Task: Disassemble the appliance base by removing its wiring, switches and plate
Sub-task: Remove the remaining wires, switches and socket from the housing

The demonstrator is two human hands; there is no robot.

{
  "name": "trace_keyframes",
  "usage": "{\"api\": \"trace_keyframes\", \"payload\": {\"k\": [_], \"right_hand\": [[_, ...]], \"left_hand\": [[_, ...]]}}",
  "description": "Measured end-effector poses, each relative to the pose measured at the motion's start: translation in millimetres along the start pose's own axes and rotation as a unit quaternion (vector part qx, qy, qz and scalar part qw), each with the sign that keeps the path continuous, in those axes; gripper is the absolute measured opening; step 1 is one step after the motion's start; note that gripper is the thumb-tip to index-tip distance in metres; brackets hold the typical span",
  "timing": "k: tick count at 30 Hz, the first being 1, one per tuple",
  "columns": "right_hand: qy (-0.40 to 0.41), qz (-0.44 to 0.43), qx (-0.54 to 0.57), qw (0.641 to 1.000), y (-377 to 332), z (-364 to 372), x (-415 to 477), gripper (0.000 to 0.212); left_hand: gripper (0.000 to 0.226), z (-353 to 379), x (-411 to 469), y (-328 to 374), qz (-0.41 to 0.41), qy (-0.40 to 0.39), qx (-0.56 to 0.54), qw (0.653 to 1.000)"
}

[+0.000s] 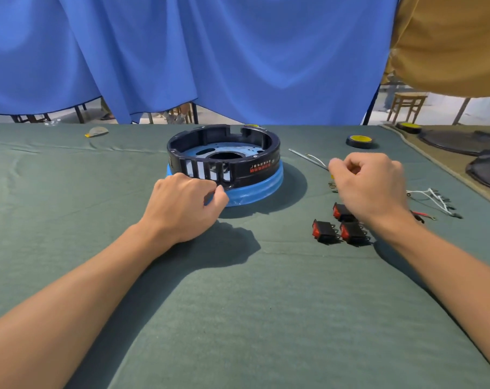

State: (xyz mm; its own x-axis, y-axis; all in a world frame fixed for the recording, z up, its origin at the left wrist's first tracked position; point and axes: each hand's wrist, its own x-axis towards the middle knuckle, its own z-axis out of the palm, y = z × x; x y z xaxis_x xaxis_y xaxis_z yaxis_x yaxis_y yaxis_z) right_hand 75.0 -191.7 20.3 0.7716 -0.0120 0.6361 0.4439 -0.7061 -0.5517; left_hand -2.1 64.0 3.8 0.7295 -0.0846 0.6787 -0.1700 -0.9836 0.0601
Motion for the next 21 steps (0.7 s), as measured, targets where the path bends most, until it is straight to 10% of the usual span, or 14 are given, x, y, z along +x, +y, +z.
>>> {"api": "trace_keyframes", "payload": {"k": [7, 12, 21], "right_hand": [[-0.157, 0.177, 0.331, 0.914, -13.9, -9.8, 5.7, 0.052], [-0.250, 0.168, 0.447, 0.842, -19.7, -18.2, 5.1, 0.044], [-0.291, 0.106, 0.407, 0.859, -20.6, -18.1, -0.9, 0.037]], "left_hand": [[0.043, 4.1, 19.5, 47.4, -0.059, 0.059, -0.199, 0.976], [0.033, 11.9, 56.0, 94.6, -0.327, 0.066, -0.424, 0.842], [0.023, 27.3, 87.5, 119.4, -0.535, 0.013, -0.547, 0.644]]}}
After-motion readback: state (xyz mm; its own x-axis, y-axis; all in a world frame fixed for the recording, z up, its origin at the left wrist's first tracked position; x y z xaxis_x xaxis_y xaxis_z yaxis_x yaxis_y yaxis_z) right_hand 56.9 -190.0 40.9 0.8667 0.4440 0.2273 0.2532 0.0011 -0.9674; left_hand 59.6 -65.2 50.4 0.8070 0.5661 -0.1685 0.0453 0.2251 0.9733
